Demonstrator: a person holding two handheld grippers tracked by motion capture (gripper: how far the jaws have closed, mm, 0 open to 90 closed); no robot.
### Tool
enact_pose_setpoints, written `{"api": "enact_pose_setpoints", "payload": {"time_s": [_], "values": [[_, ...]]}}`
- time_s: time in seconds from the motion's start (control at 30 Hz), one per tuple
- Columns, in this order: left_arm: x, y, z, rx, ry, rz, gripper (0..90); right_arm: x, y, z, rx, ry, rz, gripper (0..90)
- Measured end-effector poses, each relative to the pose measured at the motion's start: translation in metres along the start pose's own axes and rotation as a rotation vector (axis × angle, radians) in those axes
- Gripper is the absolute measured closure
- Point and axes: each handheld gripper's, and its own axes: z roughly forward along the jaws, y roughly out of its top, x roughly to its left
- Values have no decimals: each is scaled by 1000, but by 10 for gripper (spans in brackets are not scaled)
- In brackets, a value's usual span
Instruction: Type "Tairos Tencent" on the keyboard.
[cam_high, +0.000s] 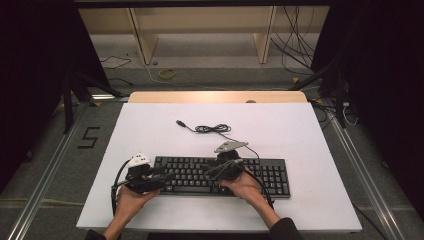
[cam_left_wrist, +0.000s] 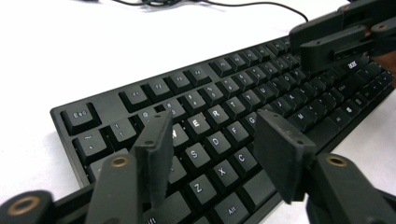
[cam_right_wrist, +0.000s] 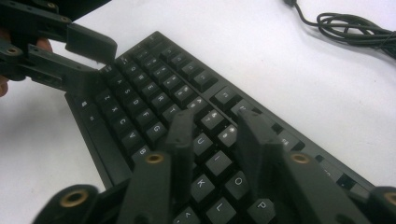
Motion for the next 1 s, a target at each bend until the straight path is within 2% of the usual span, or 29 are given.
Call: {"api": "enact_pose_setpoints", "payload": {"time_s": [0.17, 0.63, 1.0], "values": [[0, 0, -2, -28, 7, -3, 432, 1, -1, 3, 12, 1, -7, 739], [1, -1, -2, -36, 4, -8, 370, 0, -5, 8, 31, -11, 4, 897], [1, -1, -3, -40, -7, -8, 353, 0, -7, 13, 46, -16, 2, 900]]}}
